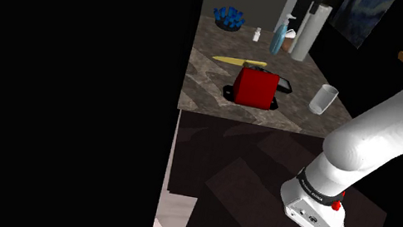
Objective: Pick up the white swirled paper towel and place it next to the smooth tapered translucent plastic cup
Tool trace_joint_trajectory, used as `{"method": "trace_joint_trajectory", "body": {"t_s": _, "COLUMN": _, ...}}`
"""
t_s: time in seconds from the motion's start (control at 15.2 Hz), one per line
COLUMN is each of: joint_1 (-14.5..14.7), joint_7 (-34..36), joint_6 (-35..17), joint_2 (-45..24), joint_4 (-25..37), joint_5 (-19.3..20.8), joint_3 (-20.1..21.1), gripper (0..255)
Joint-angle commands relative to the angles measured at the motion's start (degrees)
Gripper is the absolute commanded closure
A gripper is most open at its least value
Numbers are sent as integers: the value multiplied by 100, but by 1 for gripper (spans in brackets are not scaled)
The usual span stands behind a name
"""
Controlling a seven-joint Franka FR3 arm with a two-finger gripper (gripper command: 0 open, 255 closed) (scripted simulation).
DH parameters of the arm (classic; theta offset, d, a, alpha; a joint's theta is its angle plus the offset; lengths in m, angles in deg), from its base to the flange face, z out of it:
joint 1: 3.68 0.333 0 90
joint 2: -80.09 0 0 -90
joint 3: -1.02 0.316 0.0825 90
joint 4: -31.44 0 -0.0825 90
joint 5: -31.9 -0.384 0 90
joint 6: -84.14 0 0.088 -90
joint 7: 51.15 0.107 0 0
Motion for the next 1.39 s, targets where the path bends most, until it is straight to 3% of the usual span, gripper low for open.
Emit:
{"method": "trace_joint_trajectory", "body": {"t_s": 0.0, "joint_1": -116, "joint_7": -287, "joint_6": 35, "joint_2": 76, "joint_4": -21, "joint_5": 54, "joint_3": -161, "gripper": 255}}
{"method": "trace_joint_trajectory", "body": {"t_s": 0.79, "joint_1": -768, "joint_7": -2038, "joint_6": 227, "joint_2": -61, "joint_4": 423, "joint_5": 176, "joint_3": -1228, "gripper": 255}}
{"method": "trace_joint_trajectory", "body": {"t_s": 1.32, "joint_1": -1320, "joint_7": -3455, "joint_6": 415, "joint_2": -819, "joint_4": 1325, "joint_5": -183, "joint_3": -2093, "gripper": 255}}
